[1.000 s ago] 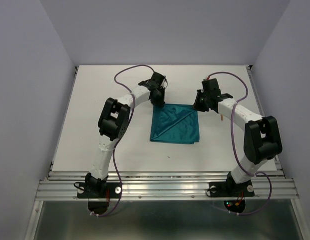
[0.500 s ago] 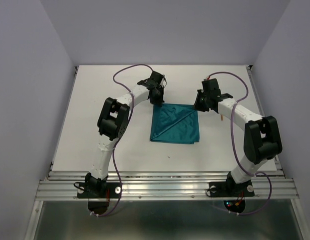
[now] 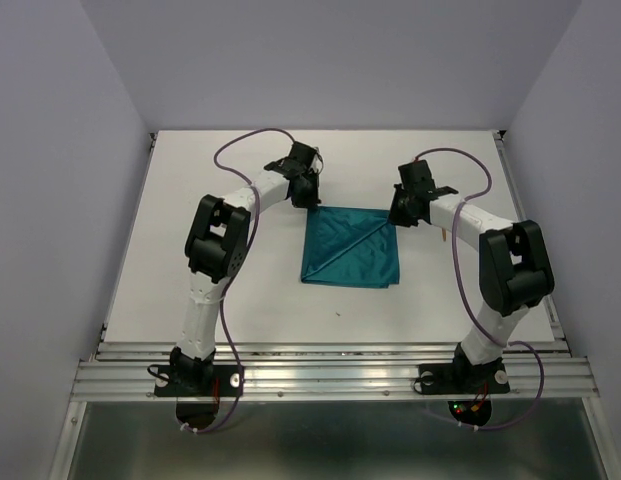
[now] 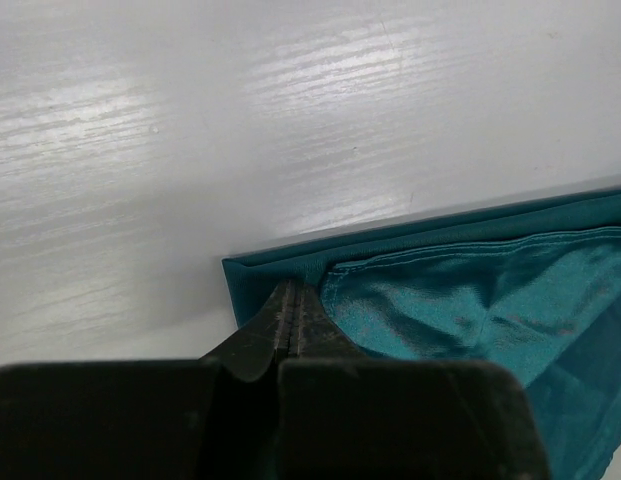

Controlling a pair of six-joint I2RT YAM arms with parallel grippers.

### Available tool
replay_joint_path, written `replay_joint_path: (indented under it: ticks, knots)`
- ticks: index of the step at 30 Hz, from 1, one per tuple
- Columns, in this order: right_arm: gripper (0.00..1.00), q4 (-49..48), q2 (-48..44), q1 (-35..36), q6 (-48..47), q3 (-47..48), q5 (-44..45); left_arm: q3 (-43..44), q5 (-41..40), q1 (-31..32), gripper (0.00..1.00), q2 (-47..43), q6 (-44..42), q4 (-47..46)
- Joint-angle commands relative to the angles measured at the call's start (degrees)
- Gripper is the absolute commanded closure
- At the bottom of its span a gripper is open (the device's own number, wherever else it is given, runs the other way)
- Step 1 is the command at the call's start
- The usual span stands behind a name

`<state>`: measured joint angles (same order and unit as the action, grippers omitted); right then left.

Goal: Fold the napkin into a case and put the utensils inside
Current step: Smooth out the upper triangle-folded napkin at the center of the board.

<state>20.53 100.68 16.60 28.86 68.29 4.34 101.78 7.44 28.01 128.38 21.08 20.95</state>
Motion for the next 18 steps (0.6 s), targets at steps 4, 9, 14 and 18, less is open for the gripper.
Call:
replay_joint_path:
  ticks: [4,9,14,18]
  knots:
    - [0.81,-0.4,3.3,0.5,0.7,4.2,3.2,-0.4,0.6,-0.4,1.0,-4.6,0.2,-2.2]
    - [0.81,-0.1,4.6,0.5,0.1,5.6,4.7,0.1,1.7,-0.4,1.0,-4.2,-0.3,-2.6]
    - [0.8,-0.1,3.9,-0.1,0.1,4.7,5.0,0.6,3.2,-0.4,0.83,-4.6,-0.3,-3.6]
    - [0.8,-0.1,2.8,-1.2,0.1,3.7,5.0,-0.1,4.1,-0.4,0.68,-5.2,-0.6,-4.8]
